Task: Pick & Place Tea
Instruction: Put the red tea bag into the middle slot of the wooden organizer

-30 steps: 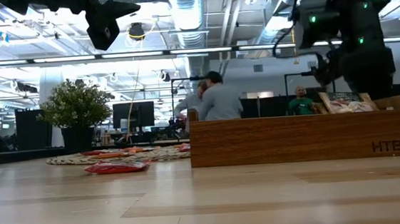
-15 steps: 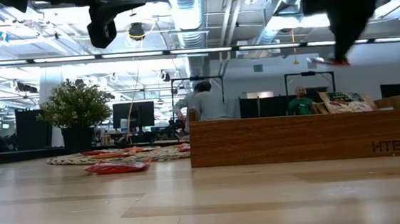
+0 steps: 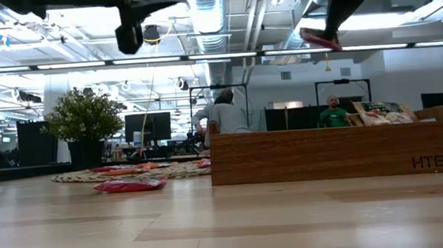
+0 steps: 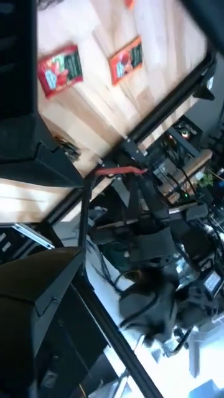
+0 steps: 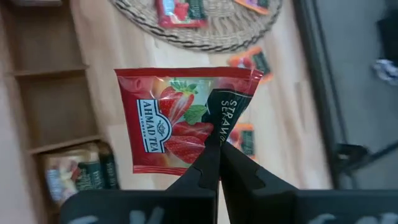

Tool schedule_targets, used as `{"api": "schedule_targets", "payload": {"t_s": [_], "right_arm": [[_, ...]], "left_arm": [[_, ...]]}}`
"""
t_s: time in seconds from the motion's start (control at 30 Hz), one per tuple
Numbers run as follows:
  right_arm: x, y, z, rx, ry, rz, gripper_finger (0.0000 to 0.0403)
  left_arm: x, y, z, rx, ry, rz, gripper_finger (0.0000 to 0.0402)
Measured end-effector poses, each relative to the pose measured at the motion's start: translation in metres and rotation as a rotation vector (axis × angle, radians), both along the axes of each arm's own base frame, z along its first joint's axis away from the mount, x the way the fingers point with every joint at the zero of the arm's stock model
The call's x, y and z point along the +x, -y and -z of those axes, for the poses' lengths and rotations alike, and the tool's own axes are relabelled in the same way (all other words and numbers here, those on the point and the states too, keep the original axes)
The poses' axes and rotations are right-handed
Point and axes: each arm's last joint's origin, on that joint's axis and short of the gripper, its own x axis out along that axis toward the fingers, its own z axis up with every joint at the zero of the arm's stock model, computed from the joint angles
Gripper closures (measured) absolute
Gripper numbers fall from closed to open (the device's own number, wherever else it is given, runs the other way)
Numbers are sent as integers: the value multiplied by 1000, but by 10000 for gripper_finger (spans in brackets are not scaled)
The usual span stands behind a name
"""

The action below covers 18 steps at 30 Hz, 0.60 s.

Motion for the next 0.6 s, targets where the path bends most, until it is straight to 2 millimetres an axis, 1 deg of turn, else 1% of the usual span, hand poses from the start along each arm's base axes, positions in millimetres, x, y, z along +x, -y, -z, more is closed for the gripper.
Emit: {"api": "schedule_targets", "payload": {"t_s": [0.13,0.27,0.47,0.6], "right_arm": [[15,-9,-1,-58,-38,-14,403],[29,-22,-1,-70,-50,-57,403],[42,-49,3,-97,-62,-124,403],[47,-69,-1,-106,-30,-167,403]], "left_arm": [[14,1,7,-25,-21,3,243],[23,2,6,-31,-25,28,243],[25,2,2,-36,-12,31,243],[26,3,-1,-36,-6,33,243]]}}
